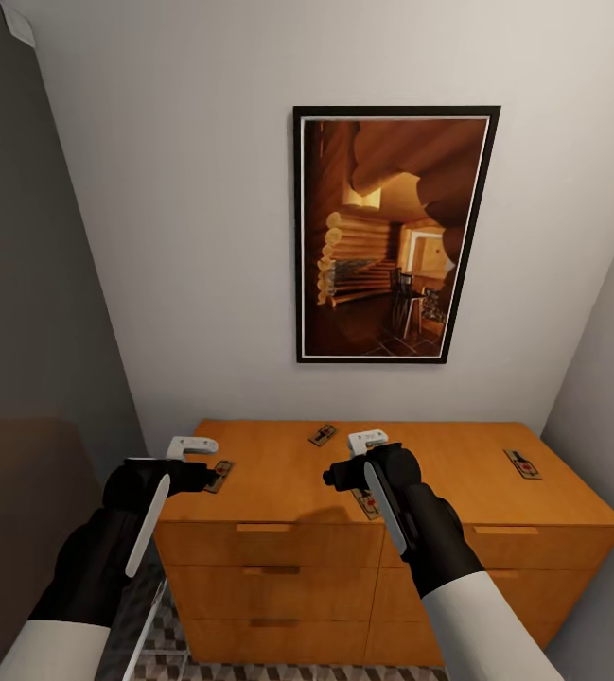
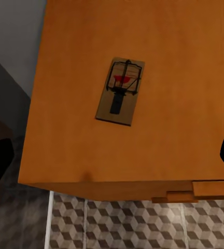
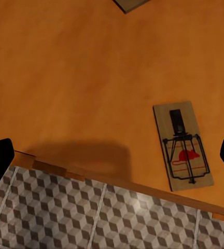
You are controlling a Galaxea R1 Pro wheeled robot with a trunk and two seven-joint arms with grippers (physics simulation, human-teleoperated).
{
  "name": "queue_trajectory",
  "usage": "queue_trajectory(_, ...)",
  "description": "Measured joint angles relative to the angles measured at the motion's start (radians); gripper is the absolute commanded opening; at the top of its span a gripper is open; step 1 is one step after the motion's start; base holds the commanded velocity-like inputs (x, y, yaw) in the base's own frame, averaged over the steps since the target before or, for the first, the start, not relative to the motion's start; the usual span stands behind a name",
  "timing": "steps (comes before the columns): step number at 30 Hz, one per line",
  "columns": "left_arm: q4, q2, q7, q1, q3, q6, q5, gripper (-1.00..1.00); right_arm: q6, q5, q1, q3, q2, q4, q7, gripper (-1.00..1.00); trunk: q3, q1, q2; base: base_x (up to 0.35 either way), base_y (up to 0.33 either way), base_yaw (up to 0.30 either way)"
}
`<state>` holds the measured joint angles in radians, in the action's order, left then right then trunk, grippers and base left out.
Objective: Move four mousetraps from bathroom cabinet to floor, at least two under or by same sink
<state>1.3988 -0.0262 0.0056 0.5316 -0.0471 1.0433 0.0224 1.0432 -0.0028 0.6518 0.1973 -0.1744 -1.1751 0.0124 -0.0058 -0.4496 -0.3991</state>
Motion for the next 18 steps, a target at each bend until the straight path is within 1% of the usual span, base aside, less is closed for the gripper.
queue_trajectory(10, 0.034, -0.001, 0.0, -0.001, -0.003, 0.0, 0.0, 1.0, 0.0, 0.0, 0.006, 0.0, 0.0, 0.003, 0.0, 1.0, 0.0, 0.0, 0.0, 0.002, 0.0, 0.0)
queue_trajectory(16, 0.085, -0.002, 0.0, -0.002, -0.003, 0.0, -0.001, 1.0, 0.0, 0.0, 0.011, 0.0, 0.0, 0.008, 0.0, 1.0, 0.0, 0.0, 0.0, 0.0, 0.0, 0.0)
queue_trajectory(18, 0.118, -0.002, 0.0, -0.003, -0.003, 0.0, -0.002, 1.0, 0.0, 0.0, 0.015, 0.0, 0.0, 0.012, 0.0, 1.0, 0.0, 0.0, 0.0, 0.0, 0.0, 0.0)
